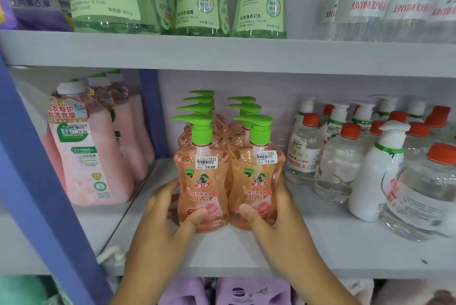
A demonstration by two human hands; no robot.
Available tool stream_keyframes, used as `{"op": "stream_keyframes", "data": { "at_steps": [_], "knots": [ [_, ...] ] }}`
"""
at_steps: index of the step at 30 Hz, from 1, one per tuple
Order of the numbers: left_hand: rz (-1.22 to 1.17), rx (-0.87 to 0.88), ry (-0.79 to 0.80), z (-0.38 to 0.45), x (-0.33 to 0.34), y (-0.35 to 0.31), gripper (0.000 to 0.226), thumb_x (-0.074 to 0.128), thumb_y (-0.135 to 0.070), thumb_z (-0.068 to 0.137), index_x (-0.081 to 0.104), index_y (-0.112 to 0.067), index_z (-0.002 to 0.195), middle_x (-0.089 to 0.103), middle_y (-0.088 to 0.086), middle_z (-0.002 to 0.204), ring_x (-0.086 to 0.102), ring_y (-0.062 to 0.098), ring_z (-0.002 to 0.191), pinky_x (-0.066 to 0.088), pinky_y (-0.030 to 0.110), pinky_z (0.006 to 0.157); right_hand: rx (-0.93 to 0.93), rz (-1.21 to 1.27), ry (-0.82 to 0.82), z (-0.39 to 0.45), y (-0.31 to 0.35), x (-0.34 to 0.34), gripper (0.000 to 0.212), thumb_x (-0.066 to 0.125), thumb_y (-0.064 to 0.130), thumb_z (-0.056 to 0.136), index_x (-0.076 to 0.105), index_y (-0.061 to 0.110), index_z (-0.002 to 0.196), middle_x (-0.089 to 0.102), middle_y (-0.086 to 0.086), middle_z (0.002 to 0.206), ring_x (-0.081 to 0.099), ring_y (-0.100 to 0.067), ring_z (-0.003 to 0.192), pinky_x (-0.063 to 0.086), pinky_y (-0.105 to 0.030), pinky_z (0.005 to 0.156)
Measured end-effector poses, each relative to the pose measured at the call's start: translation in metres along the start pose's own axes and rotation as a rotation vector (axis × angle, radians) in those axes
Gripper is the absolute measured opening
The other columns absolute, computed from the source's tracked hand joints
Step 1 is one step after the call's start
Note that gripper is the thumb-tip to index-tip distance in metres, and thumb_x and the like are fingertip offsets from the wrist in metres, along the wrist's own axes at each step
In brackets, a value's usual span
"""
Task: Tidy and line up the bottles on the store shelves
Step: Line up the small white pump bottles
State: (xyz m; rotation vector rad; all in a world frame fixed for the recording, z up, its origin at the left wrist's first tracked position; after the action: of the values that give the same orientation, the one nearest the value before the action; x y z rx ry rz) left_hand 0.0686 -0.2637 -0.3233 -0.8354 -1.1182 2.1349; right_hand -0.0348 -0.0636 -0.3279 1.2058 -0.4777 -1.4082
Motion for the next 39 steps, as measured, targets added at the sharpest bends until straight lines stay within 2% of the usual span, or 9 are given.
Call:
{"op": "stream_keyframes", "data": {
  "at_steps": [3,5,13,17,20,24,28,33,39],
  "knots": [
    [-0.038,-0.035,0.022,0.001,0.003,0.005,0.057,0.085,-0.038,0.074,0.053,-0.051,0.121,0.063,-0.04,0.113,0.064,-0.012,0.102,0.047,0.002,0.08,0.004,-0.031,-0.015,0.0,0.0,0.0,0.09,0.075,0.039,0.087,0.019,0.042,0.158,0.049,0.019,0.141,0.052,0.014,0.12,0.044,-0.006,0.096],
    [-0.036,-0.044,0.029,0.003,0.004,0.006,0.056,0.081,-0.019,0.08,0.054,-0.045,0.121,0.064,-0.043,0.109,0.064,-0.014,0.1,0.046,0.002,0.079,0.001,-0.022,-0.014,0.001,0.0,0.001,0.091,0.075,0.04,0.087,0.018,0.041,0.159,0.05,0.017,0.144,0.054,0.009,0.123,0.048,-0.017,0.102],
    [-0.077,-0.113,0.07,0.013,0.003,0.011,0.06,0.082,-0.009,0.079,0.057,-0.038,0.125,0.07,-0.034,0.11,0.069,-0.007,0.101,0.054,0.012,0.085,0.005,-0.005,-0.004,0.002,0.003,0.005,0.093,0.075,0.039,0.088,0.014,0.045,0.158,0.055,0.017,0.144,0.058,0.002,0.124,0.049,-0.029,0.107],
    [-0.105,-0.162,0.104,0.022,0.0,0.011,0.058,0.092,-0.025,0.07,0.062,-0.037,0.118,0.073,-0.026,0.109,0.071,-0.002,0.098,0.055,0.025,0.088,0.023,-0.031,0.006,0.01,0.004,0.002,0.083,0.077,0.03,0.087,0.029,0.045,0.152,0.066,0.019,0.125,0.063,0.007,0.108,0.05,-0.013,0.094],
    [-0.074,-0.161,0.106,0.027,0.0,0.012,0.069,0.095,-0.044,0.059,0.063,-0.035,0.12,0.074,-0.023,0.111,0.07,-0.001,0.1,0.054,0.028,0.089,0.026,-0.044,-0.015,0.016,0.006,0.002,0.075,0.079,0.027,0.085,0.039,0.036,0.148,0.07,0.017,0.117,0.065,0.009,0.101,0.051,-0.012,0.088],
    [-0.018,-0.152,0.074,0.031,0.0,0.016,0.056,0.088,-0.03,0.074,0.063,-0.036,0.123,0.073,-0.028,0.105,0.069,-0.005,0.097,0.053,0.026,0.088,0.039,-0.033,-0.011,0.021,0.006,0.004,0.071,0.079,0.025,0.087,0.042,0.029,0.148,0.07,0.021,0.112,0.062,0.019,0.094,0.042,0.002,0.075],
    [0.023,-0.142,0.071,0.035,0.003,0.019,0.05,0.084,-0.024,0.08,0.06,-0.038,0.121,0.067,-0.043,0.095,0.064,-0.017,0.091,0.046,0.008,0.076,0.032,-0.032,-0.007,0.026,0.007,0.004,0.076,0.078,0.024,0.088,0.037,0.032,0.151,0.07,0.018,0.113,0.062,0.017,0.095,0.041,0.003,0.075],
    [0.018,-0.16,0.062,0.039,0.003,0.022,0.049,0.084,-0.024,0.081,0.061,-0.04,0.122,0.067,-0.041,0.1,0.064,-0.017,0.093,0.05,0.02,0.084,0.032,-0.039,-0.014,0.028,0.002,0.006,0.08,0.078,0.03,0.087,0.033,0.032,0.154,0.069,0.015,0.12,0.066,0.005,0.103,0.046,-0.002,0.082],
    [0.034,-0.115,0.055,0.039,0.003,0.019,0.054,0.083,-0.027,0.082,0.061,-0.039,0.129,0.064,-0.041,0.109,0.062,-0.018,0.096,0.046,0.008,0.079,0.012,-0.046,-0.04,0.028,-0.003,0.008,0.081,0.078,0.034,0.086,0.033,0.034,0.153,0.066,0.013,0.127,0.064,0.001,0.111,0.053,-0.027,0.099]
  ]
}}
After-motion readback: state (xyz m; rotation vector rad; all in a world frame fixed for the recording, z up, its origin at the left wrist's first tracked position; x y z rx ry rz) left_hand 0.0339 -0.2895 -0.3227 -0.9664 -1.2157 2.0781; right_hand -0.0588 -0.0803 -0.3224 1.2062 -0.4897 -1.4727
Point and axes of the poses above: each hand's wrist, its own z-axis towards the middle knuckle, its own x-axis out of the palm, y = z × x, the point moved 5 cm from there along z, towards the middle knuckle
